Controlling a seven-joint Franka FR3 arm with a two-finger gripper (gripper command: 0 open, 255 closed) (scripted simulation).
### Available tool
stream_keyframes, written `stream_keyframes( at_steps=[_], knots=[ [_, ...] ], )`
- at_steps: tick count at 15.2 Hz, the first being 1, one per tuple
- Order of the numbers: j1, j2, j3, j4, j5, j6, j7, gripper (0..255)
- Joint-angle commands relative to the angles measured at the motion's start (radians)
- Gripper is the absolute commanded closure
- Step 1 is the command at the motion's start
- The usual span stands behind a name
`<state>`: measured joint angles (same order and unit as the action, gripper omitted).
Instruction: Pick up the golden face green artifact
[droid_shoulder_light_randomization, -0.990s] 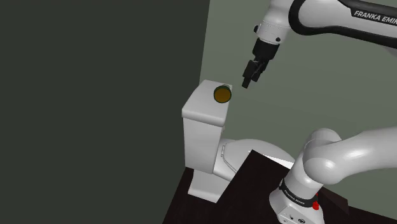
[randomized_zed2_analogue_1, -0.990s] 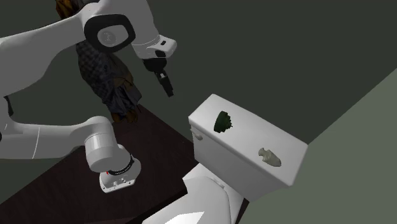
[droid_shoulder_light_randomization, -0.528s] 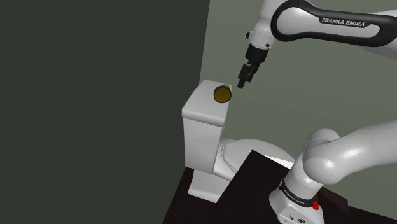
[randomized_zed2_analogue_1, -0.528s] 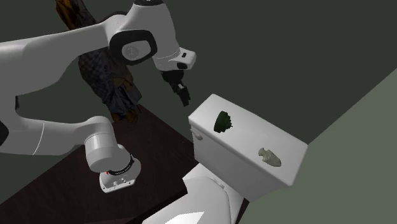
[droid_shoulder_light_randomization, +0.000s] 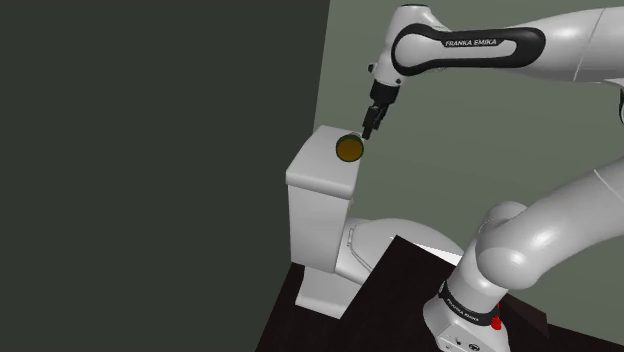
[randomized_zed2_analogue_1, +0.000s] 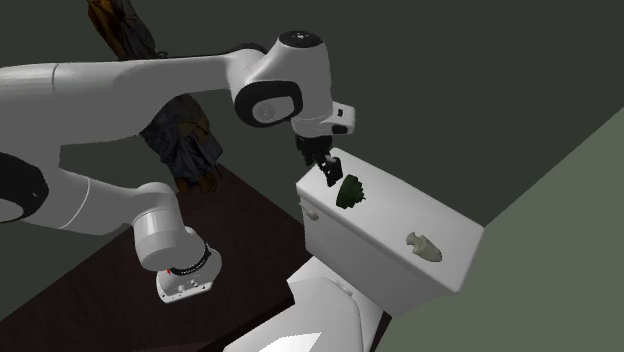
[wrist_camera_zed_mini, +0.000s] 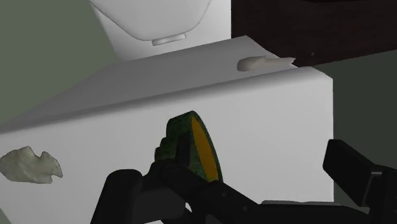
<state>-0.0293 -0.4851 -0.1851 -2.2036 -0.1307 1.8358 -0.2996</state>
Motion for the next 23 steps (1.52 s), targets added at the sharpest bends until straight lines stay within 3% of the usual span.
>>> stream_keyframes(
  at_steps=[1, 6, 15, 16, 23],
  knots=[
    [0.002, 0.058, -0.029, 0.023, -0.001, 0.030, -0.053, 0],
    [0.005, 0.223, -0.096, 0.117, 0.018, 0.090, -0.182, 0],
    [0.002, 0.236, -0.101, 0.027, 0.017, 0.192, -0.179, 0],
    [0.002, 0.237, -0.102, 0.028, 0.017, 0.192, -0.180, 255],
    [0.002, 0.237, -0.102, 0.028, 0.017, 0.192, -0.180, 255]
  ],
)
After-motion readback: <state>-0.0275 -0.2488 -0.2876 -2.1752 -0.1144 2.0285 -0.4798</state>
